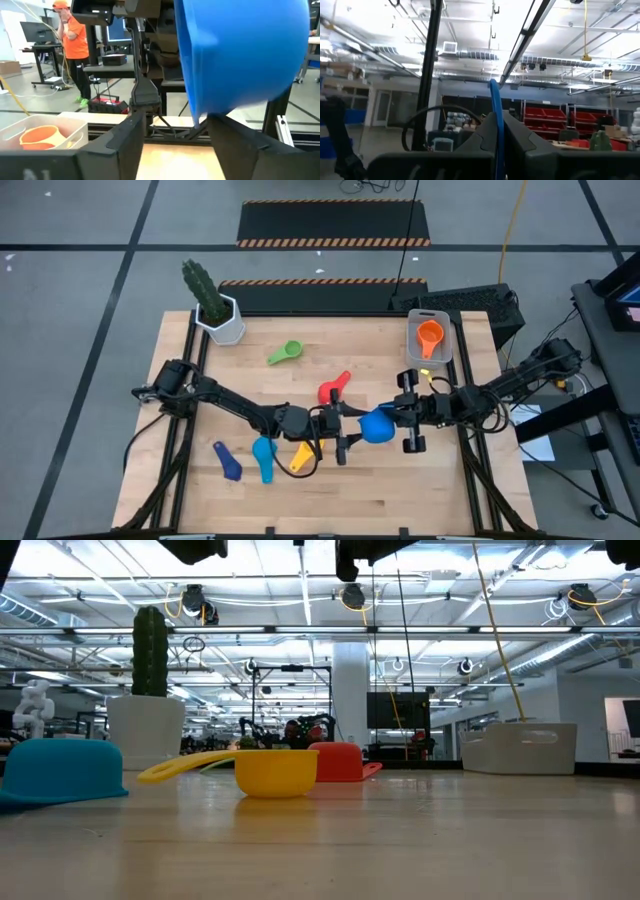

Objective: Nest measuring cups in basket
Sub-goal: Stack the dark blue measuring cup on top of the orange measuring cup in the gray bin

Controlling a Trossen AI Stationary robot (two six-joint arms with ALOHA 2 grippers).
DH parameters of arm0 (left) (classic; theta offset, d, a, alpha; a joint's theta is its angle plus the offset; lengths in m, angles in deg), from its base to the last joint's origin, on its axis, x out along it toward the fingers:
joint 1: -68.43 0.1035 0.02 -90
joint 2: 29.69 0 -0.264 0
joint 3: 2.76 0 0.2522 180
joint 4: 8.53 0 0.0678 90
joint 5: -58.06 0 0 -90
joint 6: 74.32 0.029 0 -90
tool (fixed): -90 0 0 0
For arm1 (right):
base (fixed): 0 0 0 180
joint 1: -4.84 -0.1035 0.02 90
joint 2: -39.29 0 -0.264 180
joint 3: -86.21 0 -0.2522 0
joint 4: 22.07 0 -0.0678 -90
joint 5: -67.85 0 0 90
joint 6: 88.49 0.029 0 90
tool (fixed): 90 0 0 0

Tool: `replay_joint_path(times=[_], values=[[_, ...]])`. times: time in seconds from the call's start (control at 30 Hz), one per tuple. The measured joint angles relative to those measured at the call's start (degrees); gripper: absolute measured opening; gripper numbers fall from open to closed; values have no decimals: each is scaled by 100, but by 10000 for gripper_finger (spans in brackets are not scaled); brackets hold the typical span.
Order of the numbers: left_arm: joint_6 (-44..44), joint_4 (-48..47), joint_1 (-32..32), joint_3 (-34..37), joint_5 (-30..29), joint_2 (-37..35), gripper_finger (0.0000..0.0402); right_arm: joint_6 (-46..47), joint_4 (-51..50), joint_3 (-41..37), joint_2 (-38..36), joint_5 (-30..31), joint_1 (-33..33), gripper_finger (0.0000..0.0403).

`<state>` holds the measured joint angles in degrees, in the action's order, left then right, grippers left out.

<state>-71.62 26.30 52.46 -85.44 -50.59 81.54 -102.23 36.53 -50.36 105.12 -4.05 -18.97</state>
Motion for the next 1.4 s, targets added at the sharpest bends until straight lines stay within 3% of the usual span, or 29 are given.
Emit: replay_joint_path(times=[0.5, 0.77, 1.0, 1.4], values=[[132, 77, 90, 4, 582, 2, 17, -34, -97, 7, -6, -13, 57, 2], [133, -59, 119, 4, 525, -26, 8, -99, -189, 7, -5, 231, 5, 15], [176, -407, 160, 36, 294, -229, 7, -370, -382, 7, -81, 1010, -188, 94], [372, -2003, 197, 695, -552, -1779, 8, -787, -2564, 332, -820, 3385, -939, 225]])
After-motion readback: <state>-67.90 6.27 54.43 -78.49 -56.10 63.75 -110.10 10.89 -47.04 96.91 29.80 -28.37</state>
